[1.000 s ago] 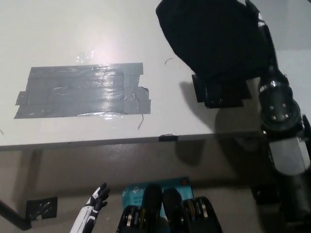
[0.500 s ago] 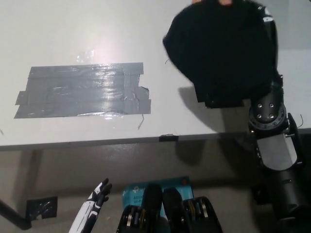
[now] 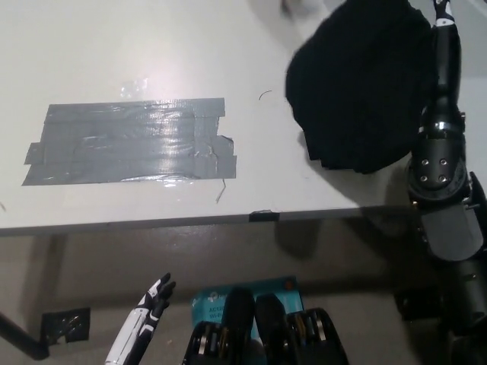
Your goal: A person hands a black t-shirt to the robot and rhe robot picks it up with its right hand and places it on the black spot on the desk infron tof it
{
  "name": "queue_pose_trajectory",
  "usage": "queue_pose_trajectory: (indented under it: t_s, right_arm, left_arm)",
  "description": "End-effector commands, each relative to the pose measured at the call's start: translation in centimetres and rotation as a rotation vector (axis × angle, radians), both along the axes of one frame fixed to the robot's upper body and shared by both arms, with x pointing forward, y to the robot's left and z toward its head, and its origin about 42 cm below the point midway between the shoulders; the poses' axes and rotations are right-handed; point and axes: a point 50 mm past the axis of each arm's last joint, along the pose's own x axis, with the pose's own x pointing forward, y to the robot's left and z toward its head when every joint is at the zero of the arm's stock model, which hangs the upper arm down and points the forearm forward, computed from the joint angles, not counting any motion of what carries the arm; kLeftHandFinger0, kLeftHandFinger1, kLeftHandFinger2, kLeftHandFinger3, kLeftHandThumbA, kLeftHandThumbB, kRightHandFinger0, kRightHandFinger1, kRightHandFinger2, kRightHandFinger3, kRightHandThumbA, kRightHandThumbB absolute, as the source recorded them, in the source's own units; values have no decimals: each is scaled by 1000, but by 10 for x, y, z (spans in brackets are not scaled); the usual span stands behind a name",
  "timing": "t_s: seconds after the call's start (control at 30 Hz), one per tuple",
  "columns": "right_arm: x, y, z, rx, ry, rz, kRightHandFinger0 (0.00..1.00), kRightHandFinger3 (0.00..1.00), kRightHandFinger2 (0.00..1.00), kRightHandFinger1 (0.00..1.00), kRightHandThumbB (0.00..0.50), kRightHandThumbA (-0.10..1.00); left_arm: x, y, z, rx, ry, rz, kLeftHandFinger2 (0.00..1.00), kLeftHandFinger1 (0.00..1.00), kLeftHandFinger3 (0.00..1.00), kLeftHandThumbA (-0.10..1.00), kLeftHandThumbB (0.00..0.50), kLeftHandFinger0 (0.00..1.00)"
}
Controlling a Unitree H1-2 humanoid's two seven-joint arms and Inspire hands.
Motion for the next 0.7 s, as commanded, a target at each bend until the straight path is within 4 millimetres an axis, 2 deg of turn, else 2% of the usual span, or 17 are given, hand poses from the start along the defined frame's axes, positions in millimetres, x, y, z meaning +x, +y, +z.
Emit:
queue_pose_trajectory:
  t_s: [0.0, 0.13, 0.2, 0.27, 0.3, 0.33, 0.37, 0.4, 0.43, 0.47, 0.57, 0.67]
  right_arm:
    - [17, 0, 46, -135, -176, -3, 75, 950, 908, 502, 183, -100]
    - [28, 7, 25, -282, -100, -7, 65, 976, 929, 533, 189, -100]
    - [31, 12, 10, -366, -38, 7, 40, 952, 893, 512, 183, -100]
    - [32, 16, -2, -404, 21, 28, 60, 930, 888, 525, 198, -100]
    - [33, 21, -12, -452, 103, 54, 121, 907, 845, 528, 204, -100]
    - [34, 24, -21, -516, 197, 82, 330, 990, 921, 672, 249, -6]
    - [34, 30, -35, -600, 340, 148, 600, 1000, 1000, 935, 283, 79]
    - [33, 32, -41, -636, 391, 181, 903, 1000, 1000, 1000, 328, 147]
    - [30, 34, -51, -720, 474, 228, 1000, 1000, 1000, 1000, 340, 203]
    - [29, 34, -55, -773, 513, 244, 1000, 1000, 1000, 1000, 365, 259]
    - [25, 38, -56, -939, 623, 290, 1000, 1000, 1000, 1000, 404, 294]
    - [14, 37, -44, -1108, 609, 291, 1000, 1000, 1000, 1000, 406, 184]
  left_arm:
    - [6, 3, 7, 29, -30, -27, 1000, 1000, 1000, 1000, 500, 1000]
    - [7, 2, 8, 38, -18, -33, 1000, 1000, 1000, 1000, 500, 1000]
    - [7, 2, 8, 31, -11, -37, 1000, 1000, 1000, 1000, 500, 1000]
    - [7, 2, 9, 41, -19, -39, 1000, 1000, 1000, 1000, 500, 1000]
    - [7, 2, 10, 48, -18, -40, 1000, 1000, 1000, 1000, 500, 1000]
    - [8, 1, 11, 49, -17, -42, 1000, 1000, 1000, 1000, 500, 1000]
    - [8, 1, 11, 47, -18, -45, 1000, 1000, 1000, 1000, 500, 1000]
    - [8, 0, 11, 50, -20, -48, 1000, 1000, 1000, 1000, 500, 1000]
    - [9, 0, 11, 56, -26, -54, 1000, 1000, 1000, 1000, 500, 1000]
    - [11, 0, 12, 57, -30, -57, 1000, 1000, 1000, 1000, 500, 1000]
    - [16, -1, 16, 65, -38, -61, 1000, 1000, 1000, 1000, 500, 1000]
    - [22, -1, 20, 71, -51, -71, 1000, 1000, 1000, 1000, 500, 1000]
